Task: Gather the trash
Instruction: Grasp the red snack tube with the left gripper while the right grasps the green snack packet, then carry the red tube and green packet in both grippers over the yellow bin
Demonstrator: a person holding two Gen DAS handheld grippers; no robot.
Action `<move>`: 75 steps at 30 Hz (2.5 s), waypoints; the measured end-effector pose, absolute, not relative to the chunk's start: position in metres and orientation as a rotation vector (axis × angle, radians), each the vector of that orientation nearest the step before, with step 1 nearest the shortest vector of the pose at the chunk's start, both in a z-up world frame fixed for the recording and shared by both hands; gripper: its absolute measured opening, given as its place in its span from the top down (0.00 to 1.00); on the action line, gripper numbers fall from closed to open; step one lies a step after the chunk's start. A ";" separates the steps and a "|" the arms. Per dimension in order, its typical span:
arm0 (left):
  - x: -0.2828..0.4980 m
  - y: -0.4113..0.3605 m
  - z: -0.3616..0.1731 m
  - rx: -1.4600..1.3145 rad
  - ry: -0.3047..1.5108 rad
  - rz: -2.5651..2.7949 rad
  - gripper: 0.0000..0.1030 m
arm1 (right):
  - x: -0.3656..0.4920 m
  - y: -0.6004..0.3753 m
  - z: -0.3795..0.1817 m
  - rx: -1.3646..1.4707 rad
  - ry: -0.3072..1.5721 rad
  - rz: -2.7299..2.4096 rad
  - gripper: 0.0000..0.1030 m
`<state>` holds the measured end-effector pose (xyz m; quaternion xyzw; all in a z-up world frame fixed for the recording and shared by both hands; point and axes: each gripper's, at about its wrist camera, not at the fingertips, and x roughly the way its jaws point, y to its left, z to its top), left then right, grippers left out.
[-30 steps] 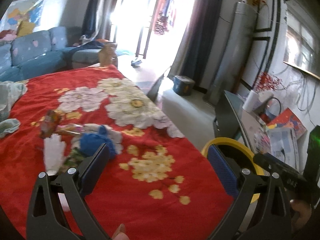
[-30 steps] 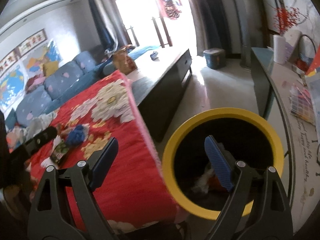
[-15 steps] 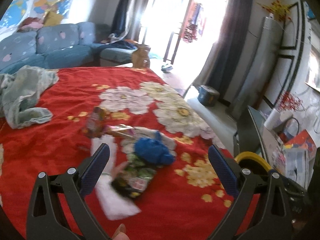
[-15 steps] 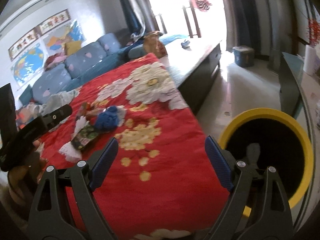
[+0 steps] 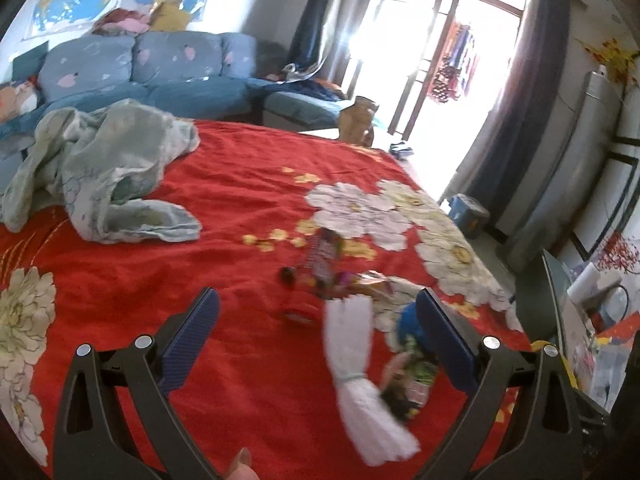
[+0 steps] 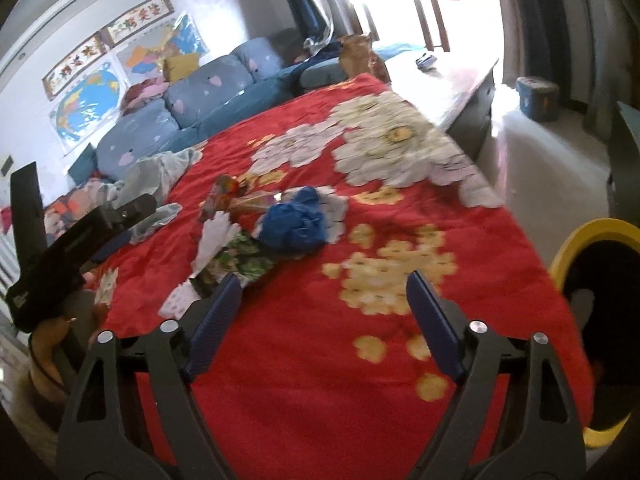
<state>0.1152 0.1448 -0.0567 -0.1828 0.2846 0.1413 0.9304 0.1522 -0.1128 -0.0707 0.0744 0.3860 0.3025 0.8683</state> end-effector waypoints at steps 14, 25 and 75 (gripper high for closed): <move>0.150 0.181 -0.085 -0.451 0.685 0.215 0.62 | 0.177 -0.043 -0.105 0.190 0.986 0.691 0.47; 0.182 0.186 -0.116 -0.558 0.786 0.099 0.64 | 0.173 -0.035 -0.110 0.227 0.997 0.764 0.63; 0.120 0.094 -0.043 -0.447 0.602 -0.163 0.72 | 0.156 -0.137 -0.040 0.203 0.722 0.661 0.98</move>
